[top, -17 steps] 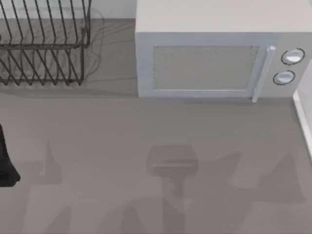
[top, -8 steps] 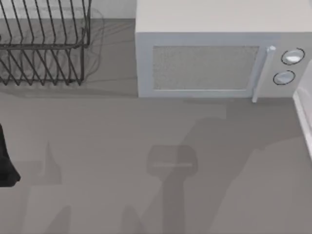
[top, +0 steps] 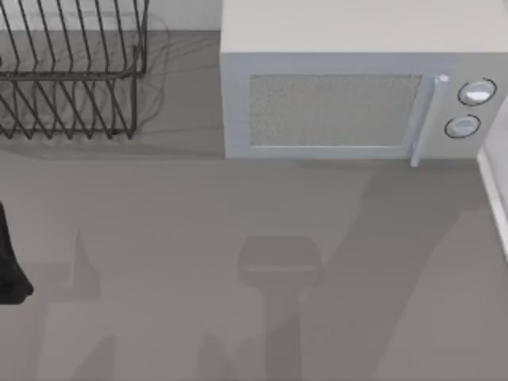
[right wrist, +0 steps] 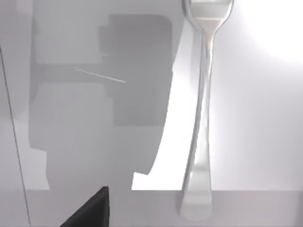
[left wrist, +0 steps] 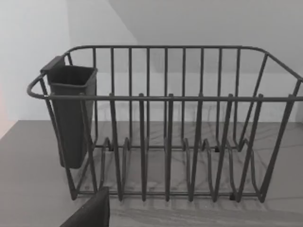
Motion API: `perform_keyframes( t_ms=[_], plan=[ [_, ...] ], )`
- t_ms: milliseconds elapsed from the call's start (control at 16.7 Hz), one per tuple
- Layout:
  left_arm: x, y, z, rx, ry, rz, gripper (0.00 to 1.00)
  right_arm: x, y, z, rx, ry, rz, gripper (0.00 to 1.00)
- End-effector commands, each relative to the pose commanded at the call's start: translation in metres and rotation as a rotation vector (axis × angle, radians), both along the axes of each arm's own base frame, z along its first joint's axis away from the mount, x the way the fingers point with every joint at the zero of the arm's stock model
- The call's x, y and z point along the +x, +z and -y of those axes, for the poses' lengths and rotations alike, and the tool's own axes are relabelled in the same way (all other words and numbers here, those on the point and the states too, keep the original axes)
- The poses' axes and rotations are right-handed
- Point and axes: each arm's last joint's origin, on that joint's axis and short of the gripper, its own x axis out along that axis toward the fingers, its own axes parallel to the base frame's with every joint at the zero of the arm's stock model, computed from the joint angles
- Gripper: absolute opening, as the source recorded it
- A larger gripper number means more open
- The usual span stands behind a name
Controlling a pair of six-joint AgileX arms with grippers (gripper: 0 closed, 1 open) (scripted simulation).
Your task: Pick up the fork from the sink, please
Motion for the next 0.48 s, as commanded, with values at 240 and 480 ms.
perform_keyframes(
  t_ms=[240, 480],
  plan=[
    [0.000, 0.000, 0.000, 0.000, 0.000, 0.000, 1.00, 0.001, -0.001, -0.002, 0.000, 0.005, -0.001, 1.00],
    [0.000, 0.000, 0.000, 0.000, 0.000, 0.000, 1.00, 0.005, -0.043, -0.001, 0.002, 0.003, -0.008, 1.00]
  ],
)
